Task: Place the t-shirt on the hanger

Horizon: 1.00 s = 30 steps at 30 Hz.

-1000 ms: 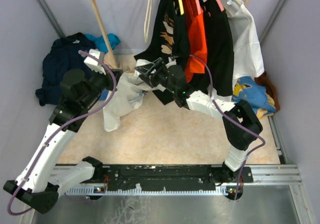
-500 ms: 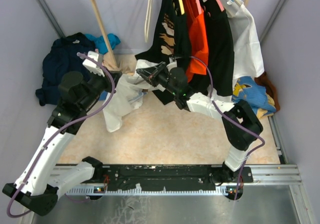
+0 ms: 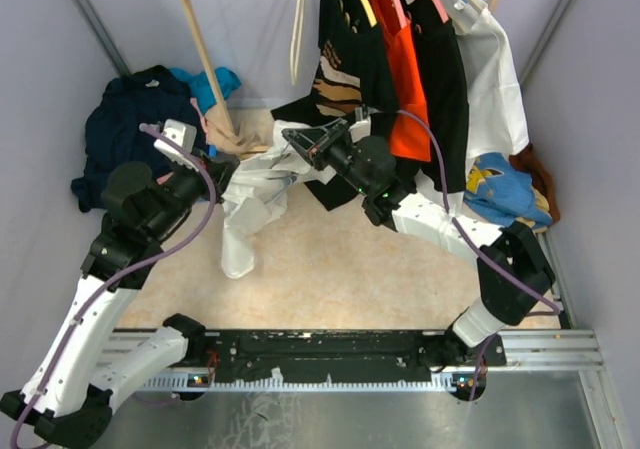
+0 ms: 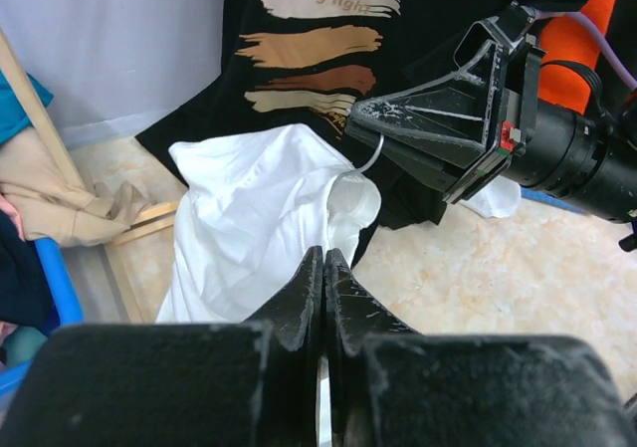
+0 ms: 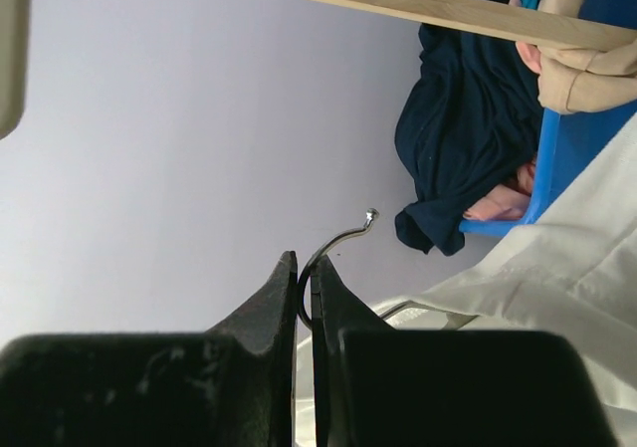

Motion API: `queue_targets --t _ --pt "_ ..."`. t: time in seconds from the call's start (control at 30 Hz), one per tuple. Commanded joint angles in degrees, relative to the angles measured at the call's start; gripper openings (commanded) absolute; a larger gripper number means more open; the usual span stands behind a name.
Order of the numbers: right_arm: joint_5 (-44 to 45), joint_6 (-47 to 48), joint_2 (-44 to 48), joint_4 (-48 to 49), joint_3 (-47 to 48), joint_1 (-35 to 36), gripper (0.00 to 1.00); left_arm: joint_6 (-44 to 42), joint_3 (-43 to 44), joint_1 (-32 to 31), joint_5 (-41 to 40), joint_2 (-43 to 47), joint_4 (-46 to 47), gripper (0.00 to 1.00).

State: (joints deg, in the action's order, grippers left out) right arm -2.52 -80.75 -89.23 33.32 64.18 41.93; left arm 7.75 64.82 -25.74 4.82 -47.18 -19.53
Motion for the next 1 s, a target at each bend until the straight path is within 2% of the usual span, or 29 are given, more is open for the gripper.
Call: queue_targets --t 0.0,0.17,0.3,0.43,0.73,0.97 --pt "3.76 2.02 4.34 2.04 3.88 1.58 0.00 1.01 -0.30 -0.23 2.93 1.30 -1.20 0.04" --pt "6.95 5.49 4.59 -2.09 6.90 3.32 0.00 2.19 2.15 -0.21 5.98 0.53 -1.47 0.12" --pt "9.44 7.93 4.59 -5.76 9.21 4.52 0.00 2.29 5.07 -0.19 8.30 -1.54 -2.79 0.32" --pt "11.35 10.57 4.82 -10.03 11.45 5.06 0.00 1.92 5.22 -0.25 7.04 -0.64 -4.66 0.42" --pt "15.31 13.94 5.13 -15.50 15.55 5.53 0.00 4.72 6.09 -0.20 0.97 3.79 -15.59 0.44" --pt "17.25 17.39 3.76 -18.58 21.14 5.47 0.00 9.29 -2.66 -0.19 3.07 11.29 -21.01 0.45"
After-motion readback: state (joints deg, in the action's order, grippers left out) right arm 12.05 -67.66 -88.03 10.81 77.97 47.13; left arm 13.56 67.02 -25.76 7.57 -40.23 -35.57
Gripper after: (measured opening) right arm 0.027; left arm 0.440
